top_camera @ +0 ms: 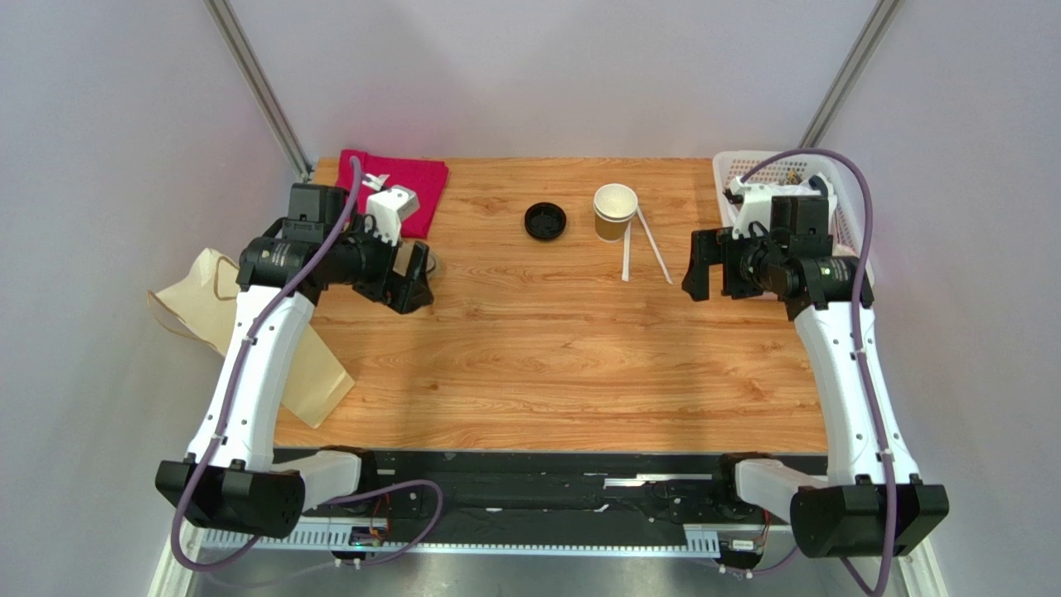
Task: Pack the takeout coffee
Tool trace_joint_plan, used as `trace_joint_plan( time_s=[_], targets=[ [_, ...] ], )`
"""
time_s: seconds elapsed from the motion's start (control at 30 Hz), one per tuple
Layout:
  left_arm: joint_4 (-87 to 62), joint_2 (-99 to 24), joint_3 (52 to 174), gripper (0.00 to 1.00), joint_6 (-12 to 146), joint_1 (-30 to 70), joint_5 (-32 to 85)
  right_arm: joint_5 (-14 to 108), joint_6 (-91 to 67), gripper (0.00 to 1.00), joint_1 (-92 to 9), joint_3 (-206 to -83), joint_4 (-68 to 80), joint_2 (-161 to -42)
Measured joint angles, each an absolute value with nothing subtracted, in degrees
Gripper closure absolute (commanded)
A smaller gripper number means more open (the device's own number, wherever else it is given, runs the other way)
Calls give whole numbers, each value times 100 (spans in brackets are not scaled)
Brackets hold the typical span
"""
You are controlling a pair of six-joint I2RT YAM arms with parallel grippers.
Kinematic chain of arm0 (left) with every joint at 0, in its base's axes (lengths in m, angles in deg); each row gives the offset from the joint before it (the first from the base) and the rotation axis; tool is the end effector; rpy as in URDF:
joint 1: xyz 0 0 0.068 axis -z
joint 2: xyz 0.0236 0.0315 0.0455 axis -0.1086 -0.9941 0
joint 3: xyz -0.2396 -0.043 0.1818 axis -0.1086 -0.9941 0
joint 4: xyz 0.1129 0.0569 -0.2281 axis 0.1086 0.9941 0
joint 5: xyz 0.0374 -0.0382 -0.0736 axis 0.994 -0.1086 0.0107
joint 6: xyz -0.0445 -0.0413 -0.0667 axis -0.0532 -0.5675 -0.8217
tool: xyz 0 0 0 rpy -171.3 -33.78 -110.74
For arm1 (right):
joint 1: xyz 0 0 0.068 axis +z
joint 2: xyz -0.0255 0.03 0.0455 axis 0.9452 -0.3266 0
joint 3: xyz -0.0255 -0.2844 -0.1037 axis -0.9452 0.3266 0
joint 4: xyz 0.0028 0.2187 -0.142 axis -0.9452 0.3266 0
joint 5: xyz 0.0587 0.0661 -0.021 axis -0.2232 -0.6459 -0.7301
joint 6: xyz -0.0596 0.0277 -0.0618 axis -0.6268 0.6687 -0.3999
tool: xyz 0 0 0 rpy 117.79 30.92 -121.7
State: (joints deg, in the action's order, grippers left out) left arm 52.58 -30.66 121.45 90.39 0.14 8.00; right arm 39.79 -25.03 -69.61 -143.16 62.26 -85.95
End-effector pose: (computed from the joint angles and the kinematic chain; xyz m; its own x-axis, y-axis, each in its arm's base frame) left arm 0.2247 -0.0615 0.3844 -0.6780 0.2635 -0.6862 0.5329 0.8192 -0.2119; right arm 0.2297 0.0254 0.3670 -0.7195 -0.1234 -0.6834 -0.2690 0.9568 0.1104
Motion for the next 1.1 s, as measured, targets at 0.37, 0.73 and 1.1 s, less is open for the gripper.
trace_joint_plan(
  time_s=[0.37, 0.73, 1.1],
  targets=[
    [4967, -3298, 12954, 1, 9045, 160, 1261, 4023, -2473, 0, -6935, -15494, 5888, -9651],
    [4602, -3396, 12779, 1, 9021, 521, 1585, 4578, -2344, 3, -6186, -17712, 5426, -11764],
    [4244, -3600, 12696, 1, 8835, 656, 1600, 5233, -2062, 48, -5842, -19365, 5547, -13967]
  ],
)
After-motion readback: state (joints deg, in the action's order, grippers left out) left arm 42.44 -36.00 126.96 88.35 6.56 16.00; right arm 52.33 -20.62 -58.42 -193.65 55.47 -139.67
